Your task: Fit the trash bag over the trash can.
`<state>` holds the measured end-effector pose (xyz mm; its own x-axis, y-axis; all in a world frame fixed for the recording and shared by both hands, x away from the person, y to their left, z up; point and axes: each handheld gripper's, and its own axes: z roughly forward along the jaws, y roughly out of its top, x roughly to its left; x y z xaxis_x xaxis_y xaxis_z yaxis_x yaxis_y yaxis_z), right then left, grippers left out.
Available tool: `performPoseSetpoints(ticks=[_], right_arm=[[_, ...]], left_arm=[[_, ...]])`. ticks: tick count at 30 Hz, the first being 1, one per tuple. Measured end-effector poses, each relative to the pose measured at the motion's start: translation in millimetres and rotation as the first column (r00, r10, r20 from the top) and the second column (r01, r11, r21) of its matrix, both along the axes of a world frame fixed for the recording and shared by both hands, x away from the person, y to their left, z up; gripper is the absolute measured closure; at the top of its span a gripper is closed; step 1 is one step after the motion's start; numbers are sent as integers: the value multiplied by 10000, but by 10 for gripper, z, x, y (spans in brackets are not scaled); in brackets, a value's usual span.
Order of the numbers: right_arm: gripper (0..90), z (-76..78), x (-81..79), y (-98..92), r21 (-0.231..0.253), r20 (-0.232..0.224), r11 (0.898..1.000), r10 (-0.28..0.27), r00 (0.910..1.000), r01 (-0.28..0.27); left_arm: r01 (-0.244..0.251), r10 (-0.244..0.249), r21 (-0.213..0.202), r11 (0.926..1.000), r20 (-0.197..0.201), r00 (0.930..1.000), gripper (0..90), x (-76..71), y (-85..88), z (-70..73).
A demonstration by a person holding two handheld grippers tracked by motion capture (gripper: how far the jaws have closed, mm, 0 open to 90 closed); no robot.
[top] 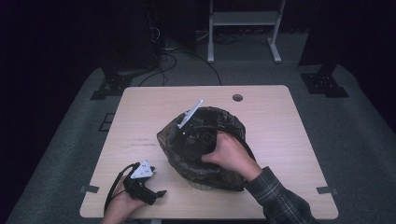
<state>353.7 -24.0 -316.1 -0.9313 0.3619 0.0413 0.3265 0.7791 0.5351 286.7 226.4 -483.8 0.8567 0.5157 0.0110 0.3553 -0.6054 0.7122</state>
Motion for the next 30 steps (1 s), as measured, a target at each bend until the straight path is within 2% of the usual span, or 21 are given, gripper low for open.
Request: performPoseSetpoints(ticks=[3,8,12,15,19,23,30], right_arm=[[102,8,-28,19,54,24,9999,101,9999,-101],[102,128,-1,-131,752,288,9970,-179,9994,157],[102,249,4,-360,1297,458,9904,-544,9975,481],[102,354,-19,-542,1720,778,9836,-691,9946,549],[102,437,-71,-766,1955,972,9778,-962,9906,758],[102,473,-161,-1047,2268,1092,9682,-1334,9850,1060],[102,446,-292,-1452,2865,1145,9475,-1811,9768,1421]], left_arm=[[-2,2,-3,10000,0,10000,0,0,0,0],[0,0,-2,10000,0,10000,0,0,0,0],[-3,3,-6,10000,-1,10000,0,0,0,0],[-6,6,-8,10000,-3,10000,0,1,0,0],[-9,9,-3,10000,3,10000,0,1,0,0],[-10,10,-1,10000,3,10000,0,1,0,0],[-13,13,-3,10000,2,10000,0,1,0,0]])
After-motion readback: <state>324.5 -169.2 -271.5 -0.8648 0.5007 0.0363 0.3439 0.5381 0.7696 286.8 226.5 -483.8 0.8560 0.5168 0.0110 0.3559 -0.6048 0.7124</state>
